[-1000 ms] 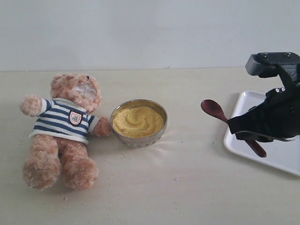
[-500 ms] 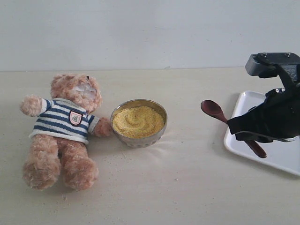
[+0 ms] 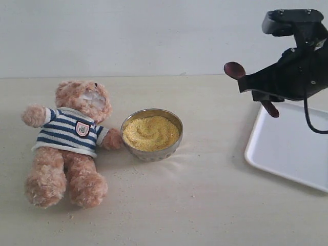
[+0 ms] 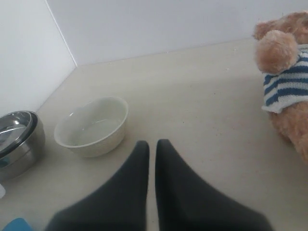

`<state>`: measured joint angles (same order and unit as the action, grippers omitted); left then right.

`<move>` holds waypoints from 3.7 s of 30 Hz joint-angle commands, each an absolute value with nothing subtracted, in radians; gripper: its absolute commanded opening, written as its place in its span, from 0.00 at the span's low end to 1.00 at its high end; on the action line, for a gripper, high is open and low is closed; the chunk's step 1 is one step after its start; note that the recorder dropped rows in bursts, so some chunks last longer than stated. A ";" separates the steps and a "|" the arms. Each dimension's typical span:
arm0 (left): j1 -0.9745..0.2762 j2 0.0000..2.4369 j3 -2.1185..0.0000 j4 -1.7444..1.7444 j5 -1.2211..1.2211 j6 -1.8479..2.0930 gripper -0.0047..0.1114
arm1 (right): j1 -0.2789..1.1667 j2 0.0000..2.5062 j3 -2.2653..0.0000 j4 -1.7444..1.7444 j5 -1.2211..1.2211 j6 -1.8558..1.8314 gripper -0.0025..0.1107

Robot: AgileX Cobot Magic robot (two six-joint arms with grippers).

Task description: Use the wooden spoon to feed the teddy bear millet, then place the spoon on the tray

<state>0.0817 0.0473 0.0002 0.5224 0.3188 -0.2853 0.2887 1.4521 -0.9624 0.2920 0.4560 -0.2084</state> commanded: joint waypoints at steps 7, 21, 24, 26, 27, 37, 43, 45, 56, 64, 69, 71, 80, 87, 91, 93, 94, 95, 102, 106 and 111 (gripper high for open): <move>0.078 0.048 0.000 0.524 0.315 -0.284 0.08 | 0.151 1.603 -1.048 -0.037 0.498 0.173 0.02; 0.078 0.048 0.000 0.524 0.308 -0.284 0.08 | 0.019 1.745 -1.048 0.142 0.620 -0.175 0.02; 0.078 0.048 0.000 0.524 0.308 -0.284 0.08 | 0.019 1.779 -1.048 0.142 0.610 -0.175 0.02; 0.078 0.048 0.000 0.524 0.308 -0.284 0.08 | 0.019 1.793 -1.048 0.142 0.599 -0.175 0.02; 0.078 0.048 0.000 0.524 0.308 -0.284 0.08 | 0.019 1.799 -1.048 0.142 0.593 -0.175 0.02; 0.078 0.048 0.000 0.524 0.308 -0.284 0.08 | 0.019 1.810 -1.048 0.111 0.527 -0.175 0.02; 0.078 0.048 0.000 0.524 0.308 -0.284 0.08 | 0.019 1.868 -1.048 0.100 0.519 -0.163 0.02; 0.078 0.048 0.000 0.524 0.308 -0.284 0.08 | 0.019 1.869 -1.048 0.100 0.518 -0.163 0.02; 0.078 0.048 0.000 0.524 0.306 -0.284 0.08 | 0.019 1.877 -1.048 0.100 0.512 -0.155 0.37; 0.078 0.048 0.000 0.524 0.306 -0.284 0.08 | 0.019 1.877 -1.048 0.100 0.512 -0.141 0.39; 0.078 0.048 0.000 0.524 0.306 -0.284 0.08 | 0.019 1.877 -1.048 0.100 0.507 -0.135 0.64; 0.078 0.048 0.000 0.524 0.306 -0.284 0.08 | 0.019 1.877 -1.048 0.100 0.502 -0.133 0.71; 0.078 0.048 0.000 0.524 0.306 -0.284 0.08 | 0.019 1.812 -1.048 0.102 0.549 -0.068 0.63; 0.078 0.048 0.000 0.524 0.306 -0.284 0.08 | 0.019 1.584 -1.030 0.102 0.517 -0.032 0.02; 0.078 0.048 0.000 0.524 0.306 -0.284 0.08 | 0.019 1.433 -0.887 0.112 0.349 0.019 0.03; 0.078 0.048 0.000 0.524 0.306 -0.284 0.08 | 0.019 1.339 -0.760 0.148 0.202 0.022 0.03; 0.078 0.048 0.000 0.524 0.306 -0.284 0.08 | 0.019 1.292 -0.706 0.163 0.135 0.022 0.03; 0.078 0.048 0.000 0.524 0.306 -0.284 0.08 | 0.019 1.245 -0.642 0.182 0.057 0.029 0.03; 0.078 0.048 0.000 0.524 0.304 -0.284 0.08 | 0.019 0.955 -0.354 0.220 -0.116 0.077 0.03; 0.078 0.048 0.000 0.524 0.304 -0.284 0.08 | 0.019 0.747 -0.292 0.220 -0.116 0.043 0.03; 0.078 0.048 0.000 0.524 0.304 -0.284 0.08 | 0.019 0.490 -0.280 0.220 -0.089 0.012 0.03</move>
<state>0.0817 0.0473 0.0002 0.5224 0.3132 -0.2853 0.0225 0.6166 -0.2868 0.2204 -0.0949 0.0473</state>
